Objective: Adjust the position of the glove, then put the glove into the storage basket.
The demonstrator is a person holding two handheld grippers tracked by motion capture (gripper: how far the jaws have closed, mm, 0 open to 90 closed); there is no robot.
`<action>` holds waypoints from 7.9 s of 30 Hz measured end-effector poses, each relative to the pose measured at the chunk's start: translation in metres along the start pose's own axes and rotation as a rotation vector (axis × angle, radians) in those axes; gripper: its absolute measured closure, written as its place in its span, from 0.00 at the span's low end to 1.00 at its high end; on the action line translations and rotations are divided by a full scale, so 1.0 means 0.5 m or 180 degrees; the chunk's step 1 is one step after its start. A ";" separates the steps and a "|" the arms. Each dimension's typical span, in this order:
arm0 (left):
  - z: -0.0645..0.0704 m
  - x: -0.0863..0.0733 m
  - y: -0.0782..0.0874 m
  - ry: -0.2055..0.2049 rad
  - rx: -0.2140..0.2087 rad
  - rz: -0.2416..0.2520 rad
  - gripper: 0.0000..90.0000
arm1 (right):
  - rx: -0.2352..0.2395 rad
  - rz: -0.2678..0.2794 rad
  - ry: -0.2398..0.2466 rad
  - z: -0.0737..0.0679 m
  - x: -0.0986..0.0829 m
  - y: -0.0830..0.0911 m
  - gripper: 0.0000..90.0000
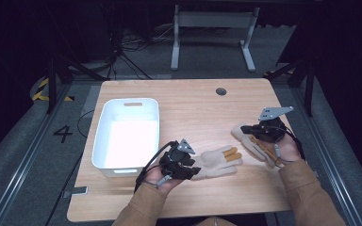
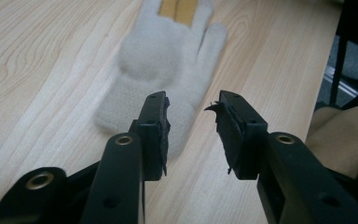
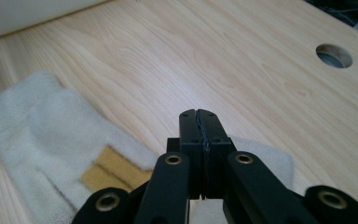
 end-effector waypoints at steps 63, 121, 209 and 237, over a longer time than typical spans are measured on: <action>0.016 0.017 -0.015 -0.0026 -0.0148 -0.0109 0.51 | 0.0174 -0.0974 0.0219 -0.070 -0.076 -0.111 0.99; 0.005 0.076 -0.022 -0.0004 -0.0171 0.0270 0.51 | -0.0557 0.0273 -0.0629 -0.021 -0.042 0.092 0.69; -0.011 0.056 -0.017 0.0092 -0.0074 0.0230 0.51 | -0.0704 -0.0303 -0.0766 0.040 -0.101 0.056 0.77; -0.011 0.077 -0.013 0.0045 -0.0132 0.0309 0.50 | -0.0384 -0.0030 -0.0573 0.003 -0.034 0.163 0.77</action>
Point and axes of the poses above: each handheld gripper's, and its own axes: y roughly backward along the jaws, x roughly out of its top, z roughly to its right, the point moved 4 cm from there along -y, roughly forward along the jaws, and after that the axes turned 8 degrees about z, right-handed, at the moved point
